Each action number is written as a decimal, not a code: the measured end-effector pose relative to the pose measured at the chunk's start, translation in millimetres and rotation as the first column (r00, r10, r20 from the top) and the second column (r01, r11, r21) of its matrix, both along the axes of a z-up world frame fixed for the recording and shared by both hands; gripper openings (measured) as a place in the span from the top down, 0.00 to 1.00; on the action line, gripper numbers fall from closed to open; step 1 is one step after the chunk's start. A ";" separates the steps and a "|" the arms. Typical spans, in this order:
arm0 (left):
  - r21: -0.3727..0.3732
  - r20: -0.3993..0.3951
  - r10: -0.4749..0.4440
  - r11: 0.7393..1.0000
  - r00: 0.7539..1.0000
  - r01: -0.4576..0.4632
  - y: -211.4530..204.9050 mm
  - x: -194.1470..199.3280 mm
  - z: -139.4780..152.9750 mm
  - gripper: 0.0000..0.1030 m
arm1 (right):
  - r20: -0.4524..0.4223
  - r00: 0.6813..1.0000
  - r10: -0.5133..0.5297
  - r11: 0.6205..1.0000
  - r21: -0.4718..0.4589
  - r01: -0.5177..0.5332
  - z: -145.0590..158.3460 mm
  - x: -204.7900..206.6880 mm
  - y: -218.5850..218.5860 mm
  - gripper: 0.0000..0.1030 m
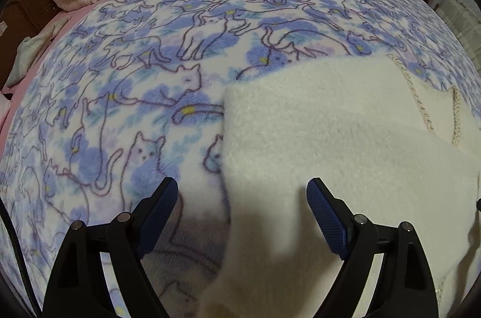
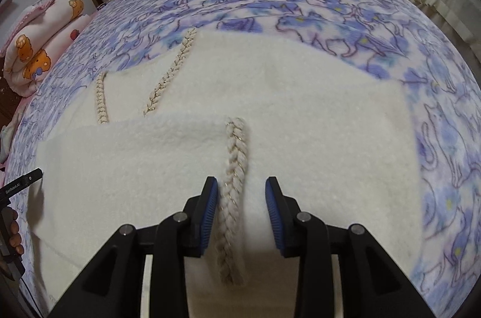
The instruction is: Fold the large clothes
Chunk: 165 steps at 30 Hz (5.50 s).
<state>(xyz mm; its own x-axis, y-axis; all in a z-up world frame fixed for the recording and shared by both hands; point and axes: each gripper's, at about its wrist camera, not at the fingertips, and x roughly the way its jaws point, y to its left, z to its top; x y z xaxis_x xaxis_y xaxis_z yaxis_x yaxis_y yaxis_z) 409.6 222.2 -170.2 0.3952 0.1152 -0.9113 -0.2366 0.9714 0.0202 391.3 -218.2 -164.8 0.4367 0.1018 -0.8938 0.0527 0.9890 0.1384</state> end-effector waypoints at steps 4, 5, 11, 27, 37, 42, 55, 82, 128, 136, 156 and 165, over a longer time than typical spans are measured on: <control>0.008 0.017 -0.030 1.000 0.999 0.030 -4.2 -20.3 18.6 0.15 | 0.003 1.000 -0.017 1.000 0.006 0.017 9.2 -24.2 -9.3 0.68; 0.009 0.023 -0.039 0.999 0.999 0.039 -5.5 -26.8 23.7 0.15 | 0.000 1.000 -0.019 1.000 0.000 0.019 10.4 -32.0 -11.7 0.68; 0.032 0.056 -0.115 0.993 0.992 0.113 -18.8 -76.7 57.5 0.15 | -0.021 0.999 -0.024 1.000 -0.014 0.024 20.3 -83.0 -26.3 0.68; -0.001 0.132 -0.186 0.982 0.974 0.188 -52.6 -227.8 120.9 0.15 | 0.060 0.997 0.045 0.997 -0.071 -0.040 92.4 -222.4 -37.5 0.68; -0.084 0.121 -0.213 0.971 0.969 0.224 -61.2 -316.6 113.4 0.15 | 0.056 0.992 0.116 0.990 -0.089 -0.111 105.8 -305.7 -37.4 0.61; -0.149 0.061 -0.212 0.964 0.975 0.219 -61.2 -346.0 88.4 0.15 | 0.060 0.988 0.139 0.986 -0.096 -0.133 101.1 -334.8 -42.9 0.61; -0.175 -0.077 -0.131 0.978 0.988 0.116 -39.4 -381.2 15.8 0.15 | -0.107 0.994 -0.028 0.998 0.053 0.034 37.2 -341.2 -119.3 0.61; -0.292 -0.139 -0.233 0.938 0.963 0.184 -26.1 -386.7 -37.6 0.15 | -0.384 0.919 0.088 0.974 0.225 0.001 -34.8 -358.1 -135.7 0.59; -0.795 0.097 0.062 0.606 0.993 0.040 -47.2 -309.8 53.3 0.89 | -0.011 0.990 0.139 0.819 0.563 -0.108 69.2 -299.5 -97.4 0.84; -0.753 0.137 0.211 0.657 0.968 -0.036 0.8 -219.8 99.1 0.89 | 0.073 0.989 -0.131 0.746 0.665 0.050 101.9 -216.9 -138.1 0.84; -0.621 -0.049 0.223 0.757 0.974 -0.205 21.8 28.0 26.0 0.85 | -0.071 0.947 -0.312 0.788 0.537 0.300 28.9 40.9 -151.8 0.85; -0.716 -0.119 0.114 0.678 0.986 -0.165 29.5 51.9 13.4 0.39 | -0.070 0.967 -0.245 0.743 0.627 0.234 18.4 52.3 -161.0 0.16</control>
<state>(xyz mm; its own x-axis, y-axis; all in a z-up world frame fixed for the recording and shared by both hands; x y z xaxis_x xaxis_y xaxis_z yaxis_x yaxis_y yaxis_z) 461.5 251.8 -156.8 0.3713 -0.5387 -0.7563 -0.3933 0.6466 -0.6536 443.6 -379.2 -146.3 0.5372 0.5248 -0.6603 0.2678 0.6362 0.7235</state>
